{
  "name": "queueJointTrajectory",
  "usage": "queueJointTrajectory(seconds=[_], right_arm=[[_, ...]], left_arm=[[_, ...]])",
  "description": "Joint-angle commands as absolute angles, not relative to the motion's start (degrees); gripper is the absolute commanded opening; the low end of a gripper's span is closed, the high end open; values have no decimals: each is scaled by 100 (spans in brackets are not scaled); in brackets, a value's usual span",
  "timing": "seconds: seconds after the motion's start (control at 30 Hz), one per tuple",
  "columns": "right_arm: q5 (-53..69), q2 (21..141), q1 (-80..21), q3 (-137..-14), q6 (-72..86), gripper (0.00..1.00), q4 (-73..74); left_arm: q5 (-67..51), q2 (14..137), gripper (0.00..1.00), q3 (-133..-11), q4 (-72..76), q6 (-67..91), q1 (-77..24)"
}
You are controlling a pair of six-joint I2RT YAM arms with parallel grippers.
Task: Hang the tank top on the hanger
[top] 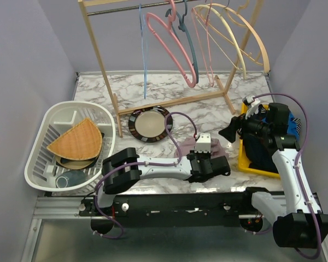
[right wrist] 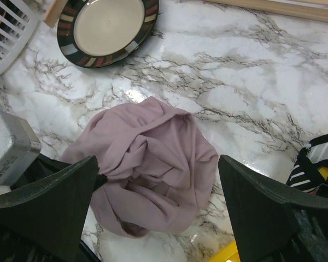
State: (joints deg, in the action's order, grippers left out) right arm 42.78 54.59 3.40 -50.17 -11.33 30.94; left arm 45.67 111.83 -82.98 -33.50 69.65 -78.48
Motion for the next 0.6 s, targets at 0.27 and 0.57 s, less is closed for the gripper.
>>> queueJointTrajectory(seconds=[0.27, 0.57], right_arm=[[4649, 5572, 360, -4939, -1344, 100, 3155], [5115, 5756, 360, -4966, -1730, 100, 3436]], left_arm=[[4193, 9432, 4, -6663, -2462, 5915, -7612], [3219, 8280, 0, -5213, -1548, 5485, -7023]])
